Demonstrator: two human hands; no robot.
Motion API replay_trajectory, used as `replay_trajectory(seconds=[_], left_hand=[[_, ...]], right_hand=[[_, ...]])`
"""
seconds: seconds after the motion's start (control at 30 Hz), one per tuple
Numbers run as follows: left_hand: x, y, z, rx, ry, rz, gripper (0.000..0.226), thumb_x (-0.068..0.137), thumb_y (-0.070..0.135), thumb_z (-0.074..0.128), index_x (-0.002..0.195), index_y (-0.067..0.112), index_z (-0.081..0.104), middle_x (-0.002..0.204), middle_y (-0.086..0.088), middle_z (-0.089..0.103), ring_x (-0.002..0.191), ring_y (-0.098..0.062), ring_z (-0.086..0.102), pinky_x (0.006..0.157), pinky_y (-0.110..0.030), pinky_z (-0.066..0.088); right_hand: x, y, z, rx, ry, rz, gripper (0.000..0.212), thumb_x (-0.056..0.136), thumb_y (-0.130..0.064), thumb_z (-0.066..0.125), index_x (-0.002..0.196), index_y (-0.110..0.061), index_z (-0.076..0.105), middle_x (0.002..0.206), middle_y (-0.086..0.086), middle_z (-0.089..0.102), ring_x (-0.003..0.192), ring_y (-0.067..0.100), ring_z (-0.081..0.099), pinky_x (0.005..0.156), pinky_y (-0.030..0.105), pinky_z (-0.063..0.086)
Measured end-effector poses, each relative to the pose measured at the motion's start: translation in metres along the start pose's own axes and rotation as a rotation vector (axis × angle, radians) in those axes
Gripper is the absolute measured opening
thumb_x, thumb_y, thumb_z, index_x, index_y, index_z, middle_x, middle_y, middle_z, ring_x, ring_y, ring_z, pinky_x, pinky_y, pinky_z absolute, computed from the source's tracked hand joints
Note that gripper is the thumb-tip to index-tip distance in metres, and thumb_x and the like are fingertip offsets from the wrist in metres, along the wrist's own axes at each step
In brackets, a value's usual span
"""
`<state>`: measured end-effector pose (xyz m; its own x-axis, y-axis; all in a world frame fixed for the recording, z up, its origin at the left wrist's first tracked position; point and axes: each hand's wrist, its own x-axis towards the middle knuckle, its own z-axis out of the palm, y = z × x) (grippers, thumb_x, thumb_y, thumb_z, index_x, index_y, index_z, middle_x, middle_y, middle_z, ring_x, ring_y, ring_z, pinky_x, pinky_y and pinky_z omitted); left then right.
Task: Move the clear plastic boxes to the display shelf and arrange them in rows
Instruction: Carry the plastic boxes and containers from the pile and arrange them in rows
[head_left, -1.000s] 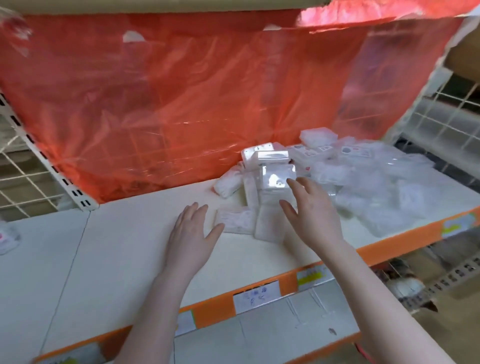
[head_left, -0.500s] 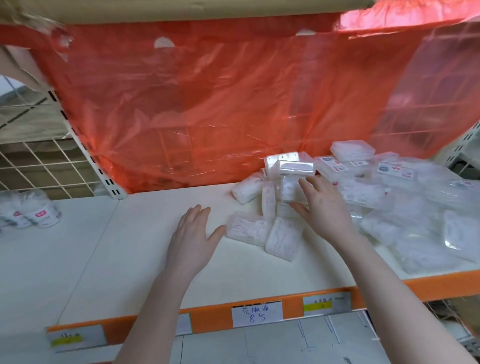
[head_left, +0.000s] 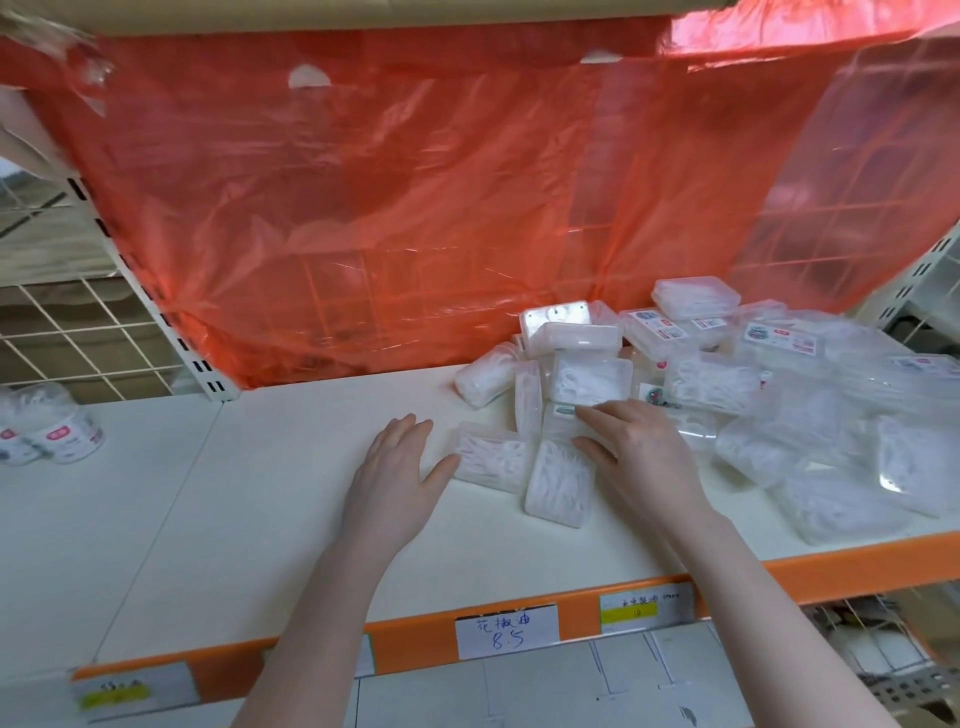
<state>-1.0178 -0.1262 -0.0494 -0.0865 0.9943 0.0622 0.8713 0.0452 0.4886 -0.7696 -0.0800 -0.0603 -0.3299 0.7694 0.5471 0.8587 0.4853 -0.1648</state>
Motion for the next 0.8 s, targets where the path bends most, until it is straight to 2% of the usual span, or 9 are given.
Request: replay_trajectory(seconds=[0.23,0.43,0.6,0.67,0.73,0.8], left_hand=[[-0.002,0.003,0.004,-0.03,-0.055,0.082,0.056,0.096,0.044,0.044,0.146,0.022,0.032,0.155,0.006,0.024,0.143,-0.01,0.015,0.114,-0.026,0.014],[-0.006,0.004,0.006,0.001,-0.128,0.154,0.056,0.097,0.041,0.045,0.147,0.021,0.03,0.153,0.004,0.028,0.142,-0.011,0.02,0.112,-0.023,0.015],[-0.005,0.0,-0.001,0.082,-0.093,0.212,0.054,0.094,0.043,0.05,0.141,0.018,0.041,0.147,0.005,0.039,0.137,-0.011,0.03,0.109,-0.022,0.02],[-0.002,0.001,-0.005,0.099,-0.112,0.235,0.057,0.092,0.045,0.053,0.142,0.021,0.04,0.149,0.006,0.035,0.138,-0.009,0.027,0.11,-0.021,0.018],[0.002,0.005,-0.008,0.111,-0.153,0.278,0.062,0.091,0.046,0.055,0.145,0.024,0.034,0.153,0.008,0.027,0.141,-0.007,0.019,0.111,-0.02,0.015],[0.008,0.01,-0.008,0.131,-0.203,0.315,0.065,0.09,0.044,0.056,0.147,0.026,0.029,0.155,0.01,0.022,0.143,-0.005,0.013,0.112,-0.02,0.013]], right_hand=[[-0.027,-0.016,-0.005,0.056,0.033,0.015,0.029,0.076,-0.025,0.065,0.099,-0.01,0.072,0.085,0.003,0.068,0.075,0.024,0.061,0.077,0.035,0.05],[-0.028,-0.018,-0.011,0.072,-0.051,0.01,0.03,0.075,-0.025,0.065,0.101,-0.01,0.072,0.086,0.003,0.068,0.076,0.027,0.063,0.073,0.034,0.051],[-0.033,-0.02,-0.017,0.086,-0.081,-0.006,0.03,0.075,-0.025,0.065,0.101,-0.014,0.073,0.088,0.002,0.068,0.076,0.024,0.065,0.067,0.03,0.052],[-0.031,-0.022,-0.018,0.124,-0.125,0.026,0.029,0.08,-0.027,0.063,0.107,-0.016,0.071,0.095,0.002,0.068,0.084,0.024,0.066,0.072,0.029,0.051],[-0.027,-0.022,-0.02,0.191,-0.192,0.123,0.028,0.09,-0.029,0.06,0.115,-0.022,0.067,0.111,-0.002,0.064,0.101,0.02,0.06,0.084,0.025,0.043],[-0.022,-0.021,-0.023,0.277,-0.258,0.192,0.028,0.092,-0.03,0.057,0.119,-0.026,0.064,0.121,-0.006,0.059,0.112,0.014,0.054,0.088,0.019,0.035]])
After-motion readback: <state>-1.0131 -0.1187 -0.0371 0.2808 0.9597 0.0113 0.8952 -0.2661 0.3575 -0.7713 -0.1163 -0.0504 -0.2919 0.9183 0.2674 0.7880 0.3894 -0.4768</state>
